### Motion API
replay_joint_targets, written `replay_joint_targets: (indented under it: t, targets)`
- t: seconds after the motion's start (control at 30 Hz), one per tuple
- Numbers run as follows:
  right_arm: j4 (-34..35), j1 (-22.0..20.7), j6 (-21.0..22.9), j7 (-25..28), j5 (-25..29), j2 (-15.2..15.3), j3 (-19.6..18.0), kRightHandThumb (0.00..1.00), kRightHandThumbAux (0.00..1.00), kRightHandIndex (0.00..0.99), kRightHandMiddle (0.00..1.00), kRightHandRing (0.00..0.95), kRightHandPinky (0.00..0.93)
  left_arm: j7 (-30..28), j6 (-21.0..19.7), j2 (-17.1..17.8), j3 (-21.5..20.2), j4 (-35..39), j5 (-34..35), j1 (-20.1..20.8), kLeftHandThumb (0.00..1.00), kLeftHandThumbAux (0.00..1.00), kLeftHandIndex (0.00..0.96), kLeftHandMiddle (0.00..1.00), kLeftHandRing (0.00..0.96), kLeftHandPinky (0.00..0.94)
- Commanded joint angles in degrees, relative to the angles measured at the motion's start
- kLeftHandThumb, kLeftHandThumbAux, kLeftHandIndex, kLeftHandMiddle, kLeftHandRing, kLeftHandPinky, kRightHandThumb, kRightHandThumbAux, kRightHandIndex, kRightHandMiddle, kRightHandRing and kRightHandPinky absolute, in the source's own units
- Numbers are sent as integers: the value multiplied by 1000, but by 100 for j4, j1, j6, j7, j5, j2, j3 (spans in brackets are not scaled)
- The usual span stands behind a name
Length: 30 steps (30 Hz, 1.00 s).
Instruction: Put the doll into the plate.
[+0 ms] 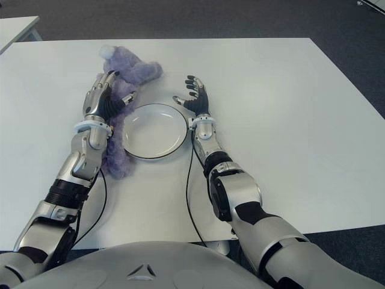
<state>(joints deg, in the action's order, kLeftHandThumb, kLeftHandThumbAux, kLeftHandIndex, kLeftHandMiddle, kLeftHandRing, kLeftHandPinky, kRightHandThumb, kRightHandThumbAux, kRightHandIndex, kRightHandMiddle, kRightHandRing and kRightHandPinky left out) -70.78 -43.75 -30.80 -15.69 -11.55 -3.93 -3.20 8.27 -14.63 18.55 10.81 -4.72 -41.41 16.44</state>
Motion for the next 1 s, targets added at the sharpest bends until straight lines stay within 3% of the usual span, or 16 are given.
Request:
replay_joint_targets:
  t: [0.03,0.43,0.5,0.53,0.6,0.63,0.67,0.7,0.77,0.8,0.87,0.93,0.97,1.0]
  targets:
    - [-734,1169,547,45,-49,-113,11,193,974,172,240,213,220,-339,-140,-122,157,152,122,-270,220,307,5,0,66,198]
    - [-737,1175,581,20,-47,-132,5,248,973,176,236,207,215,-254,-263,-505,322,324,227,-373,218,321,8,0,80,194]
    - [-737,1175,579,16,-52,-135,10,252,971,175,236,207,218,-219,-250,-562,329,305,252,-382,222,328,15,6,96,228]
    - [-736,1175,579,14,-54,-136,12,253,970,174,235,207,218,-202,-241,-587,328,294,260,-385,232,338,25,29,135,299]
    - [-736,1174,583,6,-55,-137,14,254,970,174,235,207,219,-144,-206,-637,322,224,270,-378,236,340,28,35,147,320]
    - [-736,1174,585,0,-56,-139,16,255,970,173,236,208,218,-113,-184,-658,315,185,275,-375,253,354,42,72,212,410]
    - [-736,1173,594,-8,-54,-142,14,255,970,173,236,208,218,0,-76,-680,287,-37,315,-328,256,356,44,78,223,425]
    - [-736,1172,600,-14,-52,-143,12,256,970,173,237,208,216,81,2,-693,266,-197,344,-293,281,372,67,129,294,490]
    - [-733,1170,609,-10,-31,-149,-5,257,970,173,237,209,217,432,493,-595,110,-1127,512,-51,308,385,94,181,350,528]
    - [-732,1169,611,-5,-19,-151,-16,257,971,173,238,210,219,587,719,-538,40,-1542,583,61,388,416,205,258,399,536]
    - [-730,1171,608,7,6,-156,-38,256,971,172,238,210,220,818,1011,-451,-44,-2025,647,190,413,424,238,280,414,538]
    - [-728,1176,593,23,37,-162,-68,245,967,172,239,213,223,1026,1210,-365,-102,-2292,650,256,524,448,344,350,461,573]
    - [-727,1178,587,26,47,-165,-78,240,968,172,239,213,223,1140,1295,-320,-127,-2481,639,317,534,449,353,355,465,576]
    - [-727,1178,585,27,50,-166,-83,236,968,172,240,214,225,1219,1359,-293,-138,-2621,635,366,611,455,372,415,496,579]
